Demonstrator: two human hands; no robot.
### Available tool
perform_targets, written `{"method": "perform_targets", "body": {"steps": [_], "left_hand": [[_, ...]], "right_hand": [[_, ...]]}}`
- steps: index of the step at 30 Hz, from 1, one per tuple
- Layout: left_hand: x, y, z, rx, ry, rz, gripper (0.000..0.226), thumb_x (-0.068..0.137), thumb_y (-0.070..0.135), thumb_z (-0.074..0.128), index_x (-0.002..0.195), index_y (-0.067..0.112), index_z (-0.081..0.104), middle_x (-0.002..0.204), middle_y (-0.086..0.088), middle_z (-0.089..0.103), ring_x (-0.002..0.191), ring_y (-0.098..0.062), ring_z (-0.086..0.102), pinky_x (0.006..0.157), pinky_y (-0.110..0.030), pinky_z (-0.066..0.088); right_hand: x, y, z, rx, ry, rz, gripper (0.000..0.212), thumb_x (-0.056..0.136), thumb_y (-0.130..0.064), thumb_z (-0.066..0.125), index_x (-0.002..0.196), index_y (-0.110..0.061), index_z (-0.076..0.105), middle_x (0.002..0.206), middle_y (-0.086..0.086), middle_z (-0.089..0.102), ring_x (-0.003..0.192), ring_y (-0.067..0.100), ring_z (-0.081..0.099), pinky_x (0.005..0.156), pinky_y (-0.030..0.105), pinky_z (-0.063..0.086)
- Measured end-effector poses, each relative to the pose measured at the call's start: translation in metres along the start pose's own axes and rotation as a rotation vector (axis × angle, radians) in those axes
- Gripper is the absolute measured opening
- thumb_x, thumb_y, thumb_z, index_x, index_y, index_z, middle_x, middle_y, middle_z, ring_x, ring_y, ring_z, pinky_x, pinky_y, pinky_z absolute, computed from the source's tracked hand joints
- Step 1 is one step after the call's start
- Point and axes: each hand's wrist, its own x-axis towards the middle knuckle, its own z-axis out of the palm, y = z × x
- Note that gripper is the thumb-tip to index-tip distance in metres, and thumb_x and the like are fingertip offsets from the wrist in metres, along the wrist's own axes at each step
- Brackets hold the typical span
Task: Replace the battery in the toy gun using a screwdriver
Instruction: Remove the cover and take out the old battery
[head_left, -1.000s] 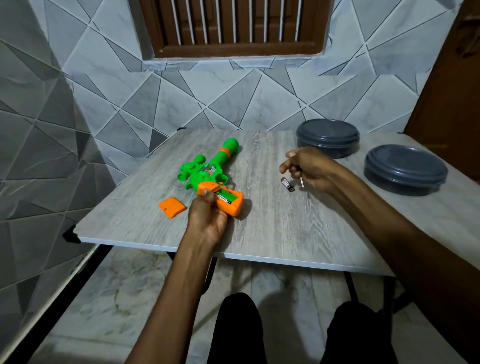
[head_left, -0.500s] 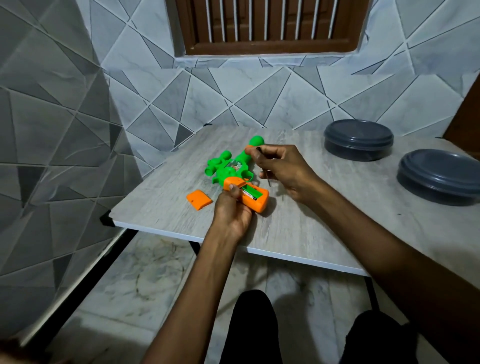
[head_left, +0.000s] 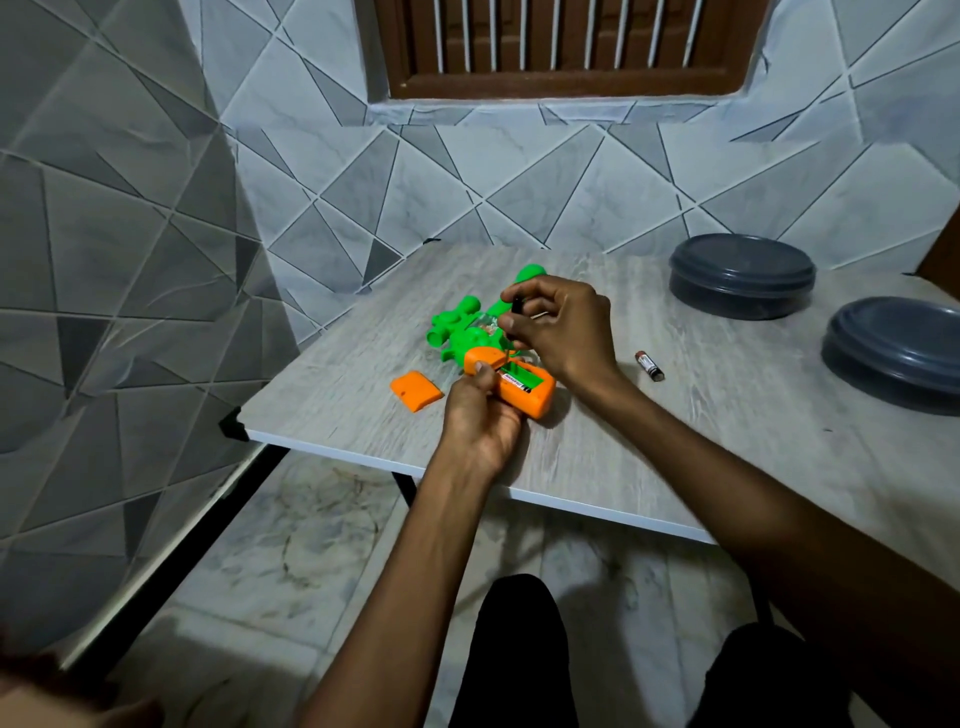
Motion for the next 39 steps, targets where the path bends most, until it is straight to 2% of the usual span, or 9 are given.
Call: {"method": "perform_targets", "body": {"steps": [8, 15, 19, 24, 27, 29, 32, 36, 39], "left_hand": [[-0.001, -0.001, 0.0, -0.004, 0.012, 0.012, 0.039, 0.103, 0.011, 0.036, 0.14, 0.003, 0.043, 0.137, -0.022, 0.053, 0.125, -0.034, 0.051, 0.111, -0.053, 0.034], [-0.005, 0.0, 0.004, 0.014, -0.004, 0.013, 0.04, 0.104, 0.014, 0.038, 0.142, 0.004, 0.042, 0.133, -0.021, 0.055, 0.103, -0.03, 0.061, 0.095, -0.049, 0.044], [-0.006, 0.0, 0.004, 0.018, -0.006, 0.02, 0.041, 0.104, 0.015, 0.038, 0.143, 0.003, 0.041, 0.126, -0.02, 0.058, 0.1, -0.03, 0.061, 0.098, -0.048, 0.042], [-0.005, -0.002, 0.004, 0.018, -0.026, 0.034, 0.042, 0.104, 0.013, 0.036, 0.144, 0.003, 0.04, 0.135, -0.021, 0.053, 0.104, -0.03, 0.059, 0.109, -0.05, 0.036], [-0.005, -0.002, 0.004, 0.014, -0.028, 0.041, 0.041, 0.103, 0.011, 0.035, 0.144, 0.002, 0.041, 0.123, -0.02, 0.059, 0.102, -0.029, 0.06, 0.111, -0.05, 0.034], [-0.006, -0.002, 0.005, 0.008, -0.034, 0.045, 0.04, 0.103, 0.009, 0.035, 0.143, 0.002, 0.041, 0.113, -0.017, 0.062, 0.098, -0.028, 0.061, 0.108, -0.049, 0.039], [-0.008, -0.001, 0.006, 0.013, -0.047, 0.057, 0.039, 0.103, 0.008, 0.036, 0.141, 0.004, 0.043, 0.112, -0.016, 0.062, 0.097, -0.028, 0.061, 0.102, -0.047, 0.041], [-0.008, -0.003, 0.006, 0.005, -0.023, 0.047, 0.035, 0.103, 0.008, 0.037, 0.135, 0.004, 0.048, 0.125, -0.017, 0.058, 0.109, -0.029, 0.057, 0.113, -0.051, 0.033], [-0.009, -0.002, 0.006, 0.017, -0.022, 0.042, 0.025, 0.103, 0.007, 0.037, 0.115, 0.005, 0.059, 0.114, -0.012, 0.063, 0.101, -0.025, 0.059, 0.114, -0.048, 0.033]], "right_hand": [[0.001, 0.004, 0.004, -0.01, 0.01, -0.051, 0.019, 0.072, -0.004, 0.079, 0.09, -0.009, 0.073, 0.066, -0.004, 0.064, 0.059, 0.01, 0.065, 0.063, 0.041, 0.061], [0.005, 0.007, 0.008, -0.026, 0.016, -0.06, 0.019, 0.07, -0.009, 0.081, 0.087, -0.011, 0.072, 0.066, -0.002, 0.065, 0.058, 0.011, 0.065, 0.063, 0.04, 0.061], [0.006, 0.009, 0.009, -0.008, 0.005, -0.048, 0.019, 0.071, -0.008, 0.081, 0.087, -0.013, 0.072, 0.066, -0.002, 0.065, 0.058, 0.015, 0.066, 0.062, 0.04, 0.061], [0.008, 0.01, 0.011, -0.019, -0.029, -0.032, 0.02, 0.073, -0.006, 0.08, 0.092, -0.005, 0.072, 0.065, -0.001, 0.064, 0.05, 0.005, 0.062, 0.055, 0.023, 0.056], [0.013, 0.009, 0.013, -0.034, -0.06, -0.035, 0.021, 0.076, -0.004, 0.078, 0.096, -0.003, 0.072, 0.07, 0.008, 0.065, 0.046, 0.001, 0.06, 0.052, 0.018, 0.053], [0.017, 0.009, 0.015, -0.053, -0.081, -0.037, 0.021, 0.077, -0.004, 0.077, 0.097, -0.002, 0.073, 0.073, 0.013, 0.066, 0.044, 0.001, 0.06, 0.051, 0.018, 0.054], [0.025, 0.008, 0.016, -0.105, -0.135, -0.055, 0.021, 0.076, -0.005, 0.078, 0.097, -0.004, 0.073, 0.07, 0.01, 0.065, 0.044, 0.0, 0.06, 0.051, 0.016, 0.052], [0.033, 0.007, 0.016, -0.162, -0.206, -0.063, 0.024, 0.077, -0.006, 0.078, 0.101, -0.004, 0.074, 0.075, 0.013, 0.068, 0.043, -0.003, 0.059, 0.051, 0.012, 0.051], [0.039, 0.006, 0.019, -0.218, -0.283, -0.038, 0.025, 0.08, -0.008, 0.076, 0.105, -0.003, 0.073, 0.074, 0.006, 0.068, 0.041, -0.005, 0.058, 0.049, 0.011, 0.048]]}}
